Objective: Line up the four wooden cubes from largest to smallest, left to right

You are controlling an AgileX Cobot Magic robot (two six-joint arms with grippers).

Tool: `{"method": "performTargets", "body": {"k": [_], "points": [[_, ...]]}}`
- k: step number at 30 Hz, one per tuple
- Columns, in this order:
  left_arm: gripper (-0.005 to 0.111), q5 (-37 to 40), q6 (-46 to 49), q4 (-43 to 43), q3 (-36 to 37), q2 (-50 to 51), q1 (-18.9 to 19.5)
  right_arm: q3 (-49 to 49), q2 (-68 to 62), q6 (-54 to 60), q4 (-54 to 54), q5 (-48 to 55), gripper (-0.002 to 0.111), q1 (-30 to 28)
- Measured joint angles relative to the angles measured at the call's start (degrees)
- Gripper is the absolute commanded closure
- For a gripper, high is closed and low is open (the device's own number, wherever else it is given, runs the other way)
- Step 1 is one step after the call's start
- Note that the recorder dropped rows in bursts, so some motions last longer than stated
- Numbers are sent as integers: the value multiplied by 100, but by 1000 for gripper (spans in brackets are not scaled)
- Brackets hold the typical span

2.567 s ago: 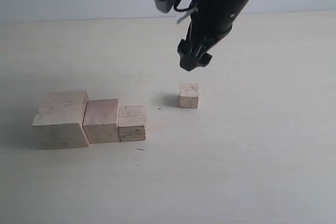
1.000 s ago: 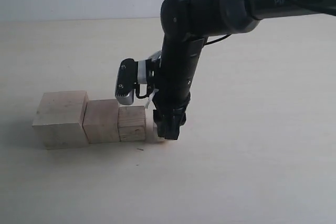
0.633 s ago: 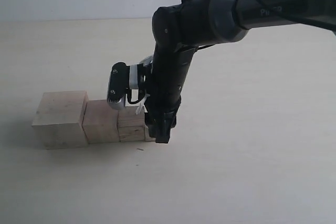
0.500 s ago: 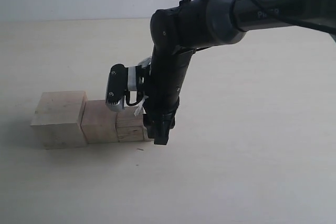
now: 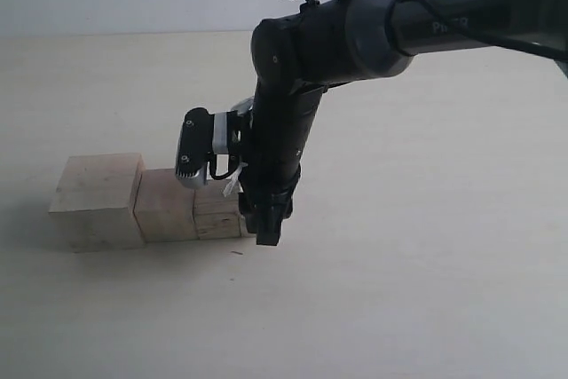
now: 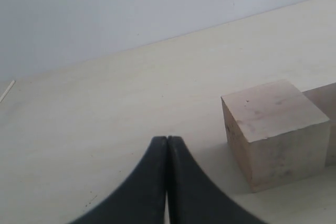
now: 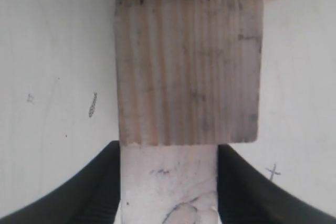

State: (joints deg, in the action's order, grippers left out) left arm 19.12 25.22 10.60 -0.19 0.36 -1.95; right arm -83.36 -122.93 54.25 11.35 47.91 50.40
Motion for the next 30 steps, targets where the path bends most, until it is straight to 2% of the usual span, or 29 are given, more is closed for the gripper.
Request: {"method": "performTargets", "body": {"k": [3,6,8,11,12,14,17,19,22,25,30], "points": [[107,0,0,0,0,0,0,0,-77,-93,37,-70,25,13],[107,0,0,0,0,0,0,0,-1,-199,37,-95,11,16],[107,0,0,0,0,0,0,0,218,-330,-35,-95,7,16],[107,0,0,0,0,0,0,-26,777,-644,-404,155,9,16],[107,0,0,0,0,0,0,-69,975,-829,-582,306,13,16],[107,0,0,0,0,0,0,-226,1533,-1590,-1199,698,34,16],[107,0,0,0,0,0,0,-367,2566,-2950,-2083,1069,78,16],[107,0,0,0,0,0,0,-314,3294,-3666,-2229,1080,109,16],[107,0,0,0,0,0,0,285,4558,-4229,-2063,583,105,16],[107,0,0,0,0,0,0,1448,5868,-4445,-1776,-277,105,16],[107,0,0,0,0,0,0,4143,7682,-4929,-1664,-1829,105,16]]}}
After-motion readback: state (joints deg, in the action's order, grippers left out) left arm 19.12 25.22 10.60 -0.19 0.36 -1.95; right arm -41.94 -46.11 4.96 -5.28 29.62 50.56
